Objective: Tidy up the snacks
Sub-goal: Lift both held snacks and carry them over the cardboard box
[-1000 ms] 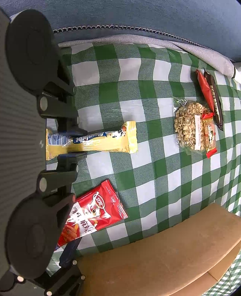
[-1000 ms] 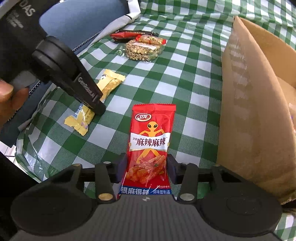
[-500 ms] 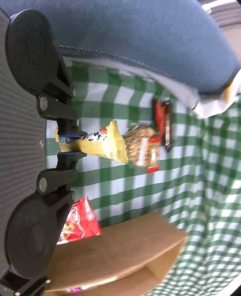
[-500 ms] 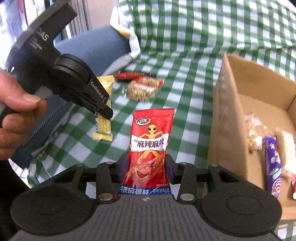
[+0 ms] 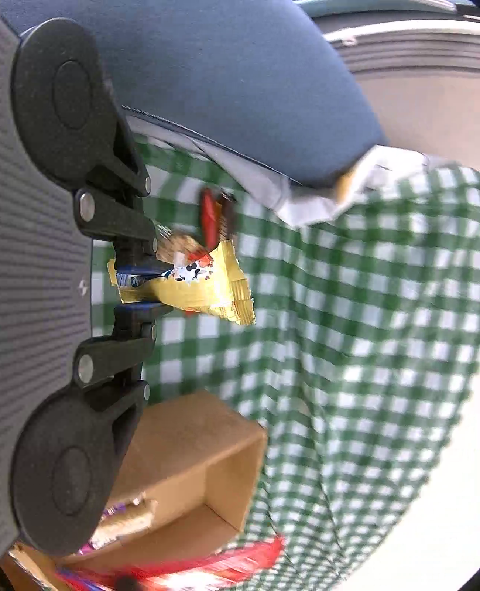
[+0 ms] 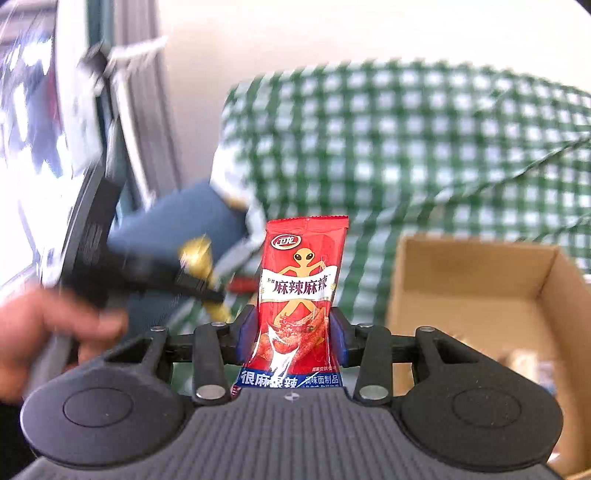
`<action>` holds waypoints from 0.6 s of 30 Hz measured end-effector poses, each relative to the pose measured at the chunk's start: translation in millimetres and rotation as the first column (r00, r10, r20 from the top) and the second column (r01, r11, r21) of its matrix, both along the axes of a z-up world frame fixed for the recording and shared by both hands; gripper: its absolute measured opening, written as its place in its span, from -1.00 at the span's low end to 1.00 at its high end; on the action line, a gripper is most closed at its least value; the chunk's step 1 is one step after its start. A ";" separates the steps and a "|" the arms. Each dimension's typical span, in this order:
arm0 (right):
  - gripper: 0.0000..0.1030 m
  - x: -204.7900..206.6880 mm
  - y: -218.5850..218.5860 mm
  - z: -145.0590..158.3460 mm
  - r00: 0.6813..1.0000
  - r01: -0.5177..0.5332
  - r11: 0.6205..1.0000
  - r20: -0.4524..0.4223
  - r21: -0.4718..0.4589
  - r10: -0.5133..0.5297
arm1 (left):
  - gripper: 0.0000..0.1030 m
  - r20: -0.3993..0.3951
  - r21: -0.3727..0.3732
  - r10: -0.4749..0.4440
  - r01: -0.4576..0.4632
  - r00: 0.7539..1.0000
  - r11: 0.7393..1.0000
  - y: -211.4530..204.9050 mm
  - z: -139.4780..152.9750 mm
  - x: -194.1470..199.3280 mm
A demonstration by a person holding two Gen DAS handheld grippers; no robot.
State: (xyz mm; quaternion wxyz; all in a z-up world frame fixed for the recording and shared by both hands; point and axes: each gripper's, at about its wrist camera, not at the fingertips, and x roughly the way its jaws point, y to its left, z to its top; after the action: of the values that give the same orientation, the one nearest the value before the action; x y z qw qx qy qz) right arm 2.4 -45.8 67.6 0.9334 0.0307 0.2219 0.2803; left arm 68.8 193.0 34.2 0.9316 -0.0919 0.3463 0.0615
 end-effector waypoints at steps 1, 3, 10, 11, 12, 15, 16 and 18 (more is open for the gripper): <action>-0.15 4.0 -11.1 5.3 1.000 0.018 1.000 0.015 0.001 -0.018 | -0.71 0.016 -0.003 -0.007 0.007 1.000 1.000 -2.5 1.7 -0.5; -0.15 12.8 -36.6 15.9 0.997 0.066 0.998 0.047 -0.005 -0.066 | -0.71 0.055 -0.003 -0.020 0.020 0.998 1.000 -9.9 7.1 -2.8; -0.15 37.3 -125.0 0.1 0.952 0.300 0.954 0.069 -0.007 -0.299 | -0.71 0.180 0.014 -0.090 0.089 0.980 0.996 -44.4 23.1 -14.1; -0.15 39.0 -135.8 -6.4 0.942 0.333 0.943 0.048 0.006 -0.333 | -0.71 0.195 0.024 -0.099 0.096 0.976 0.995 -51.9 24.6 -14.2; -0.16 40.5 -143.7 -12.6 0.933 0.359 0.933 0.023 0.010 -0.359 | -0.71 0.208 0.026 -0.112 0.109 0.972 0.994 -57.8 26.1 -14.6; -0.16 43.7 -164.2 -16.9 0.911 0.412 0.910 -0.011 0.037 -0.412 | -0.71 0.250 0.006 -0.143 0.147 0.958 0.989 -72.7 30.1 -14.8; -0.16 40.7 -167.5 -18.5 0.907 0.421 0.906 -0.009 0.031 -0.421 | -0.71 0.264 -0.002 -0.154 0.160 0.952 0.987 -77.7 31.5 -15.5; -0.16 42.4 -172.3 -21.0 0.898 0.441 0.897 -0.016 0.013 -0.441 | -0.71 0.287 -0.016 -0.180 0.193 0.941 0.981 -88.9 33.5 -15.5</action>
State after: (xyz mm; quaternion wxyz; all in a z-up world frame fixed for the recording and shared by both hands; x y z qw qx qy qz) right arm 44.8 -218.1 46.6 0.9710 0.0893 0.2127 0.0634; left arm 53.4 104.1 67.7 0.9710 -0.0868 0.2173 -0.0483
